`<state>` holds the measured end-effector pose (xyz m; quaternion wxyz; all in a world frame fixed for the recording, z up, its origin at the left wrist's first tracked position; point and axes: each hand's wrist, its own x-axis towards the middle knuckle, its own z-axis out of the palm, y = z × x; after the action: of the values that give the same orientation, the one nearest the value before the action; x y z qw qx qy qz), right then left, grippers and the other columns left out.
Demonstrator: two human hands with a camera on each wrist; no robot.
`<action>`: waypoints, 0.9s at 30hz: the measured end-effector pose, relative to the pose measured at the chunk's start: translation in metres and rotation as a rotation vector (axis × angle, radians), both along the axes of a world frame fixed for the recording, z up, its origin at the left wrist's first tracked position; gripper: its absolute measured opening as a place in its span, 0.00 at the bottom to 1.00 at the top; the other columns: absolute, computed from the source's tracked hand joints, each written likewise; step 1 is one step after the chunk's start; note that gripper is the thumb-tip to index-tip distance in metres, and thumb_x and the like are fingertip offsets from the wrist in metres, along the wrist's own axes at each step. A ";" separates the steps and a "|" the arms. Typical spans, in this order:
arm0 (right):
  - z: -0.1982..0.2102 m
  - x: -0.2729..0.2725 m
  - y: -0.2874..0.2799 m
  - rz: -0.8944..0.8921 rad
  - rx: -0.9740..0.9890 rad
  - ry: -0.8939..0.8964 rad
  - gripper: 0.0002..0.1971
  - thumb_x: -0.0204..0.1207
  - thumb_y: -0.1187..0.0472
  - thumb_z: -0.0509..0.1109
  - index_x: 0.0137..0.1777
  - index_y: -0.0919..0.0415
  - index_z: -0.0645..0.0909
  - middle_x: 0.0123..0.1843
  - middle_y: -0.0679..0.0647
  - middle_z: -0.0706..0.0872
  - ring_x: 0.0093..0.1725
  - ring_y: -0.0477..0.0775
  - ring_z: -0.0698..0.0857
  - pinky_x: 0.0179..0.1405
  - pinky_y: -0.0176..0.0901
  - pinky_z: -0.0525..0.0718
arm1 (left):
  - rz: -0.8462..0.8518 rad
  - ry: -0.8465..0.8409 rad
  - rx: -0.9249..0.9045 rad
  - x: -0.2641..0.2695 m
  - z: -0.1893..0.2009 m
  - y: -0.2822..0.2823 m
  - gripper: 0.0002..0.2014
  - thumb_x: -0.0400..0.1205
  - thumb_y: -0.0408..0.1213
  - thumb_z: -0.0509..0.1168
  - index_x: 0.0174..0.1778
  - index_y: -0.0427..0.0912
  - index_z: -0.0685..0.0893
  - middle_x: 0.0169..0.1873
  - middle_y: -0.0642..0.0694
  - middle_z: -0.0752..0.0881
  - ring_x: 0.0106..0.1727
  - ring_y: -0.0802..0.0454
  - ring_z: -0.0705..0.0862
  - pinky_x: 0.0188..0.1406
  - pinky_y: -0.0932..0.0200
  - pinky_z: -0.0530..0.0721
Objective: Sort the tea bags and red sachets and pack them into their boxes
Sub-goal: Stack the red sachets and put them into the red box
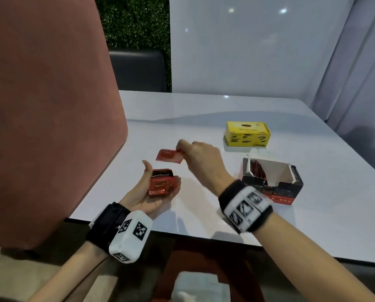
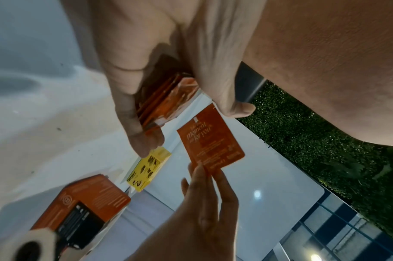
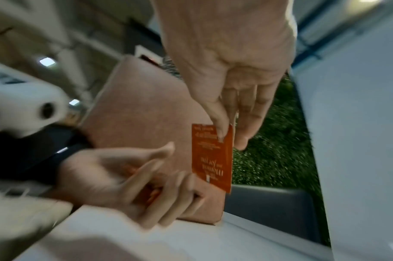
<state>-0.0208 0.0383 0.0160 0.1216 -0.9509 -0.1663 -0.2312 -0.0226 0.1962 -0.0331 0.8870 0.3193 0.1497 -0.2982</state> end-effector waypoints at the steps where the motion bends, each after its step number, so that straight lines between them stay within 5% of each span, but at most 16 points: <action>1: -0.001 -0.016 0.000 0.053 -0.073 -0.096 0.10 0.74 0.68 0.62 0.51 0.59 0.82 0.35 0.58 0.86 0.34 0.62 0.84 0.27 0.44 0.71 | 0.008 -0.009 0.001 0.000 0.002 -0.004 0.41 0.65 0.68 0.61 0.51 0.28 0.80 0.44 0.31 0.86 0.44 0.40 0.88 0.47 0.47 0.89; 5: -0.029 -0.046 -0.010 0.166 -0.185 -0.173 0.18 0.67 0.64 0.51 0.41 0.57 0.84 0.35 0.50 0.91 0.36 0.54 0.89 0.30 0.38 0.82 | -0.042 -0.113 0.062 -0.004 0.009 -0.023 0.32 0.74 0.61 0.59 0.50 0.29 0.81 0.41 0.34 0.89 0.39 0.43 0.90 0.36 0.52 0.90; 8: -0.039 -0.053 -0.021 0.169 -0.197 -0.097 0.17 0.69 0.63 0.53 0.46 0.56 0.85 0.40 0.46 0.91 0.42 0.51 0.90 0.35 0.37 0.83 | -0.130 -0.204 0.121 -0.012 0.009 -0.033 0.14 0.79 0.38 0.61 0.42 0.30 0.85 0.37 0.37 0.90 0.37 0.47 0.90 0.33 0.55 0.89; 12: -0.028 -0.060 -0.032 0.169 -0.119 0.019 0.12 0.71 0.63 0.70 0.55 0.59 0.81 0.54 0.55 0.89 0.60 0.58 0.84 0.52 0.48 0.82 | -0.272 -0.290 0.186 -0.017 0.002 -0.034 0.09 0.76 0.30 0.61 0.47 0.32 0.85 0.40 0.37 0.87 0.38 0.47 0.88 0.50 0.52 0.88; 16: -0.009 -0.060 -0.035 0.185 -0.068 0.406 0.51 0.66 0.52 0.78 0.82 0.54 0.47 0.81 0.59 0.59 0.80 0.60 0.59 0.72 0.57 0.68 | -0.405 -0.414 0.393 -0.023 0.007 -0.046 0.10 0.79 0.23 0.61 0.53 0.35 0.82 0.46 0.34 0.86 0.47 0.41 0.87 0.49 0.50 0.89; 18: -0.011 -0.056 -0.034 0.184 -0.148 0.438 0.55 0.66 0.53 0.78 0.82 0.47 0.42 0.82 0.59 0.55 0.78 0.64 0.63 0.68 0.62 0.72 | -0.482 -0.476 0.392 -0.028 0.011 -0.054 0.16 0.79 0.18 0.57 0.56 0.38 0.81 0.51 0.32 0.86 0.54 0.36 0.86 0.52 0.43 0.87; 23: -0.013 -0.053 -0.040 0.197 -0.163 0.399 0.32 0.68 0.52 0.75 0.71 0.47 0.66 0.67 0.56 0.68 0.63 0.60 0.72 0.43 0.53 0.82 | -0.531 -0.514 0.351 -0.029 0.010 -0.061 0.19 0.79 0.14 0.51 0.55 0.35 0.80 0.49 0.36 0.87 0.50 0.43 0.89 0.55 0.38 0.85; 25: -0.016 -0.054 -0.042 0.212 -0.154 0.409 0.31 0.68 0.52 0.75 0.70 0.48 0.68 0.65 0.56 0.68 0.62 0.58 0.71 0.42 0.52 0.82 | -0.550 -0.514 0.360 -0.030 0.009 -0.064 0.18 0.79 0.13 0.51 0.53 0.35 0.80 0.45 0.37 0.88 0.47 0.44 0.89 0.54 0.41 0.86; 27: -0.011 -0.055 -0.050 0.263 -0.065 0.524 0.35 0.68 0.51 0.77 0.73 0.46 0.65 0.66 0.56 0.70 0.63 0.57 0.73 0.52 0.51 0.82 | -0.589 -0.509 0.366 -0.031 0.010 -0.063 0.14 0.76 0.14 0.57 0.48 0.33 0.82 0.40 0.38 0.88 0.43 0.47 0.88 0.51 0.46 0.88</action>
<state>-0.0754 -0.0117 0.0052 0.1589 -0.9518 -0.2583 0.0454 -0.0541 0.1329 -0.0236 0.7013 0.5640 -0.1211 -0.4189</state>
